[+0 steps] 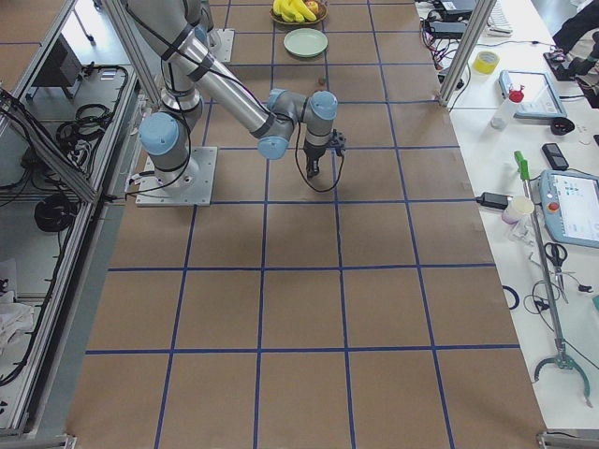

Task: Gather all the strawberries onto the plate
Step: 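Move the right gripper to the last strawberry and grasp it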

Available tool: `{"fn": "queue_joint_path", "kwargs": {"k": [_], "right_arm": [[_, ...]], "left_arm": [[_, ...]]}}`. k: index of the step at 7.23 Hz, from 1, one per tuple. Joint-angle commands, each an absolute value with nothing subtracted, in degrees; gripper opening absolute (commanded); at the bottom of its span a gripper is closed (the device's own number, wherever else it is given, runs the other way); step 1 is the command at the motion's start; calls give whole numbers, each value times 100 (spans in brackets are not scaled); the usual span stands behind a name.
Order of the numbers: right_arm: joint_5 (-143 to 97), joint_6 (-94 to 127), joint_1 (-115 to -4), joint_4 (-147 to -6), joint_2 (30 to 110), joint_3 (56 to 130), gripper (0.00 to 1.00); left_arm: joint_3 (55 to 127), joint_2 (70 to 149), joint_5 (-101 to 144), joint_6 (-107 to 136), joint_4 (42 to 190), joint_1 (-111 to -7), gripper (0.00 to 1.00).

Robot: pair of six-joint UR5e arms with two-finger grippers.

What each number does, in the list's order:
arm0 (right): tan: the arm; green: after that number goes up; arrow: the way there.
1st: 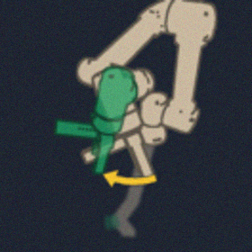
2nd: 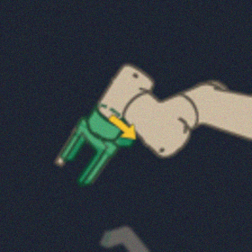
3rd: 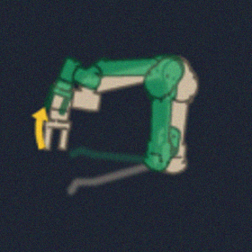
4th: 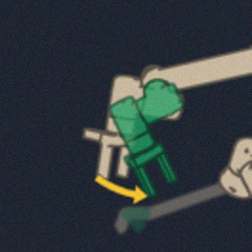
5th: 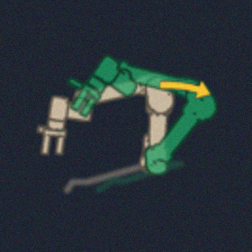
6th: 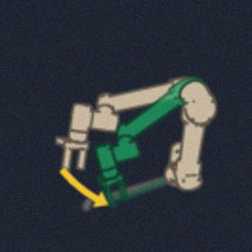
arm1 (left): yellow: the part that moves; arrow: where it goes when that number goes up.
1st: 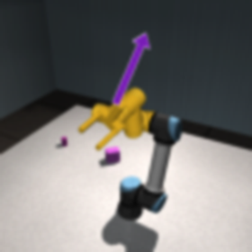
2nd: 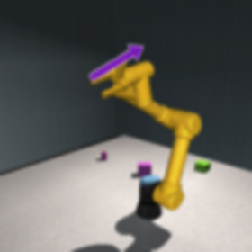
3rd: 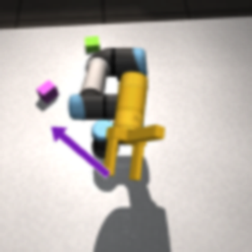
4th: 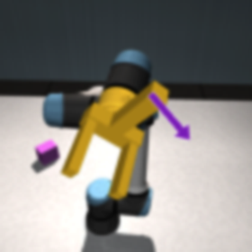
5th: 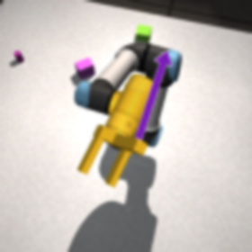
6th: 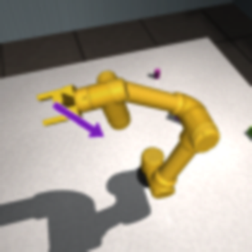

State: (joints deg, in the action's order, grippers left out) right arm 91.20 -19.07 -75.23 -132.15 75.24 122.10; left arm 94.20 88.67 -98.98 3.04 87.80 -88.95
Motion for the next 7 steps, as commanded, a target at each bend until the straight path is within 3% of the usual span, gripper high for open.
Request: {"fn": "queue_joint_path", "kwargs": {"k": [1, 4, 7], "right_arm": [[9044, -1235, -7846, -12922, 7637, 11946, 19], [8486, 1742, -9594, -12289, 7560, 11042, 19], [7535, 3720, -10938, -12401, 6893, 10384, 18]], "left_arm": [[9422, 8868, -9896, 299, 8780, -8895, 100], [9422, 8860, -9896, 316, 8780, -8903, 100], [9439, 8886, -9888, 404, 8526, -8895, 100]]}}
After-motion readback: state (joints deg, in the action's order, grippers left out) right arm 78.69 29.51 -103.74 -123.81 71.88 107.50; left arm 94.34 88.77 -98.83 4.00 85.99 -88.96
